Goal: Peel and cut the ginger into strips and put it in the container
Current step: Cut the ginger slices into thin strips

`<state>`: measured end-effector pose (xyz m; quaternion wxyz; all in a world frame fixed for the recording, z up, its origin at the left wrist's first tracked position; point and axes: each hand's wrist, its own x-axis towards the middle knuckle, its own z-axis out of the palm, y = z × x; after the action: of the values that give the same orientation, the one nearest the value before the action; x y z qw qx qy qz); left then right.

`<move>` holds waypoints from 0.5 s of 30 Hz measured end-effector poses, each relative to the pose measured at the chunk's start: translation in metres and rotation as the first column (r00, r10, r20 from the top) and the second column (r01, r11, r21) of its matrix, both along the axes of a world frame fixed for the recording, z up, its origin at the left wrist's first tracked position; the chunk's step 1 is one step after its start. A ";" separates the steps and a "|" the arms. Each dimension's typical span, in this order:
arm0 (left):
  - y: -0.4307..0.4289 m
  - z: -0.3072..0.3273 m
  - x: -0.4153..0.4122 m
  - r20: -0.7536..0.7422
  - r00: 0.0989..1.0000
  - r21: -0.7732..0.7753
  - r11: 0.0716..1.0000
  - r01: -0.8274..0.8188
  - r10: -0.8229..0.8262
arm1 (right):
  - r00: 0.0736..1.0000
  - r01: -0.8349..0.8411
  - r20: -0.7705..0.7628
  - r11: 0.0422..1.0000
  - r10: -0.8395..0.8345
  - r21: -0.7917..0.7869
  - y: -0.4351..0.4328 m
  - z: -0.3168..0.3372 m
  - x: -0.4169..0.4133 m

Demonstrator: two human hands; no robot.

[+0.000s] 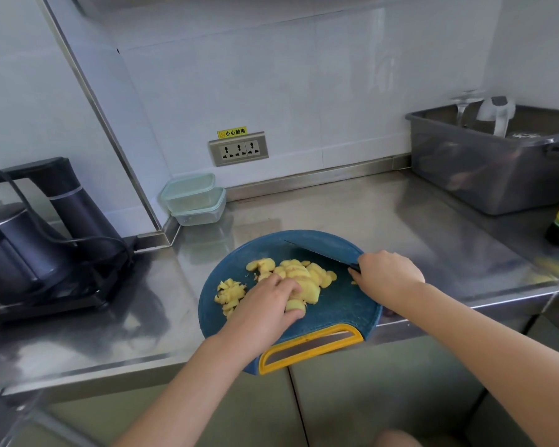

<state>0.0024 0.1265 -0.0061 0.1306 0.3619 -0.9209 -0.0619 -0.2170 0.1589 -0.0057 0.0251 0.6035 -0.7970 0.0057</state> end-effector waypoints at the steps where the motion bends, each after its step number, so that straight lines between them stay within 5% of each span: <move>1: 0.000 0.001 0.000 -0.004 1.000 0.016 1.000 -0.021 0.021 | 1.000 -0.001 0.007 1.000 0.001 0.004 -0.001 0.000 0.000; 8: 0.007 0.007 0.011 -0.143 0.984 0.189 0.979 -0.080 0.108 | 0.995 -0.003 0.095 1.000 0.001 0.013 -0.012 0.000 0.001; 15: -0.034 0.025 0.035 -0.419 0.809 0.435 0.873 -0.220 0.412 | 0.994 0.006 0.109 1.000 -0.008 0.015 -0.024 0.000 0.005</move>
<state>0.0378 0.0925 0.0193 0.3031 0.5018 -0.7523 -0.3005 -0.2117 0.1352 -0.0061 -0.0228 0.5997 -0.7992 0.0326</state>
